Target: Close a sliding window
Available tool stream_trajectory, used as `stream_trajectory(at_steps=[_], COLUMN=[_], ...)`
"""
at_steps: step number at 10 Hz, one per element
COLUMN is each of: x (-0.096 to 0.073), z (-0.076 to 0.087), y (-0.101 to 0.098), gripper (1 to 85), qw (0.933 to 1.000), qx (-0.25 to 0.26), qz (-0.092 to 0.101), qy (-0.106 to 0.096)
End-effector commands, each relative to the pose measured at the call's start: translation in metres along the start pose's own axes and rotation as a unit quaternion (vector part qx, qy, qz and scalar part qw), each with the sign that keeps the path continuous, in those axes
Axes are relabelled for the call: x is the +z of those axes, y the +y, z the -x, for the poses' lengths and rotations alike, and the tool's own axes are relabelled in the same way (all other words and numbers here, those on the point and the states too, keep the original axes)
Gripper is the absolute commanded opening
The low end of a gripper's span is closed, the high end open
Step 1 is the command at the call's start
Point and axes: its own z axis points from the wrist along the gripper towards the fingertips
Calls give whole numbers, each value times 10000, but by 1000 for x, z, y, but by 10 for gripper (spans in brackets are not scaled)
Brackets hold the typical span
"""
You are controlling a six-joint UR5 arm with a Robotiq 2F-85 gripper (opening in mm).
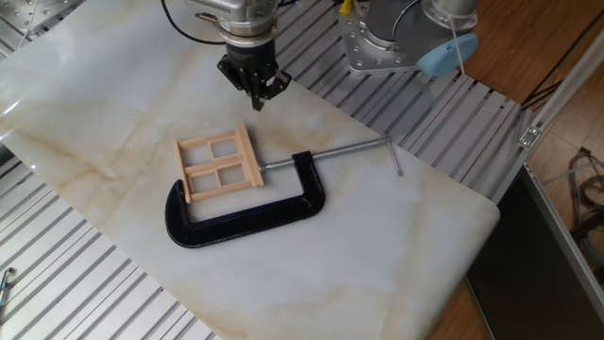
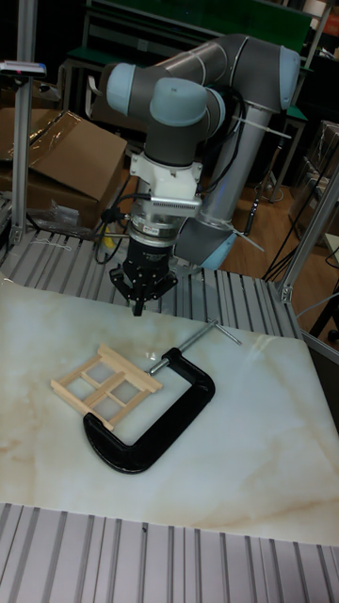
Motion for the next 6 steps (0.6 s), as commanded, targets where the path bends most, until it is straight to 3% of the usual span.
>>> stream_trajectory(at_steps=[1, 2, 3, 5, 6], x=[-1, -1, -1, 1, 12], z=[-7, -11, -9, -1, 6], y=[-4, -1, -5, 7, 1], gripper=[7, 7, 7, 7, 7], qw=[9999, 9998, 9997, 9995, 9991], qx=[42, 12, -125, -292, -414], qz=[-55, -5, -90, 144, 81], qy=[124, 199, 167, 28, 29])
